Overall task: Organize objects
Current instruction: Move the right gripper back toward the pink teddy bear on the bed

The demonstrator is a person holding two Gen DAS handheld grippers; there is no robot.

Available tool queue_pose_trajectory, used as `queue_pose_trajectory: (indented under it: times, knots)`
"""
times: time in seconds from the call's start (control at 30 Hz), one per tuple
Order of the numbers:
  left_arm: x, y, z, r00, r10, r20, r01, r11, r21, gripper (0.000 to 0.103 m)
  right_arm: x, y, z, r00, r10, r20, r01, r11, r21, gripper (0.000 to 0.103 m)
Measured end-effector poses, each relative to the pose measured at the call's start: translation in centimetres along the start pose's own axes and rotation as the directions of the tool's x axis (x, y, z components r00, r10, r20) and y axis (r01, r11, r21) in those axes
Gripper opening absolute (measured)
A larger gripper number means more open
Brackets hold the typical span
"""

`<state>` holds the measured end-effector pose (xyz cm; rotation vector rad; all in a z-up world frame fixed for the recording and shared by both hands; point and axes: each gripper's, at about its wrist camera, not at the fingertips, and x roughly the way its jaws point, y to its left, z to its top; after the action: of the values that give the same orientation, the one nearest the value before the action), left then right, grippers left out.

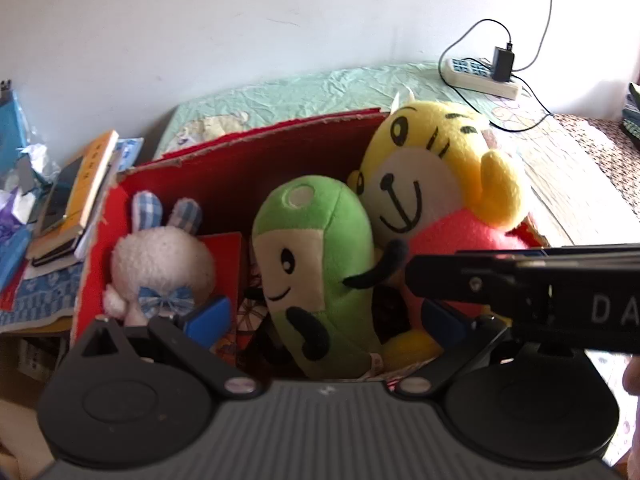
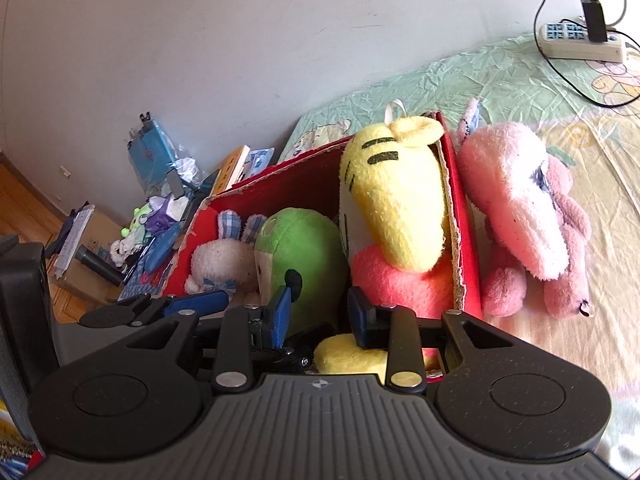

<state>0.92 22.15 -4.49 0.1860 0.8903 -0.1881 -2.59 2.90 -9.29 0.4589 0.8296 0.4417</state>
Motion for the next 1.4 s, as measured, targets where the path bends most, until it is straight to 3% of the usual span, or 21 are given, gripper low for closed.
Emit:
queue_pose_trajectory:
  times: [0.07,0.27,0.4,0.7,1.03,1.4]
  knots:
    - [-0.3,-0.4,0.1,1.0,0.031,0.003,-0.031,0.999,-0.017,0.101,-0.2,-0.5,0.2,1.0,0.005,-0.01,-0.005,1.0,-0.011,0.034]
    - [-1.8,-1.8,0.2,0.992,0.125,0.012,-0.124,0.99,-0.062,0.101,-1.6,-3.2,1.1,0.99,0.133,-0.039,-0.129,0.988,0.089,0.035]
    - [-2.8,-2.6,0.3,0.984,0.177,0.01,-0.175,0.979,-0.104,0.101,-2.8,-3.9,1.3,0.981,0.187,-0.049,-0.183,0.98,0.079,0.04]
    - [-5.0,-5.0,0.0,0.963,0.27,0.009,-0.265,0.95,-0.165,0.101,-4.8,-5.8,1.6,0.959,0.27,-0.09,-0.267,0.963,0.045,0.04]
    - [-5.8,-7.7,-0.5,0.949,0.314,-0.015,-0.311,0.929,-0.202,0.101,-6.1,-8.0,1.8,0.942,0.311,-0.125,-0.31,0.95,0.022,0.04]
    - [-5.0,-11.4,-0.9,0.95,0.307,-0.057,-0.312,0.935,-0.169,0.101,-7.3,-10.8,1.5,0.941,0.313,-0.126,-0.31,0.95,0.044,0.04]
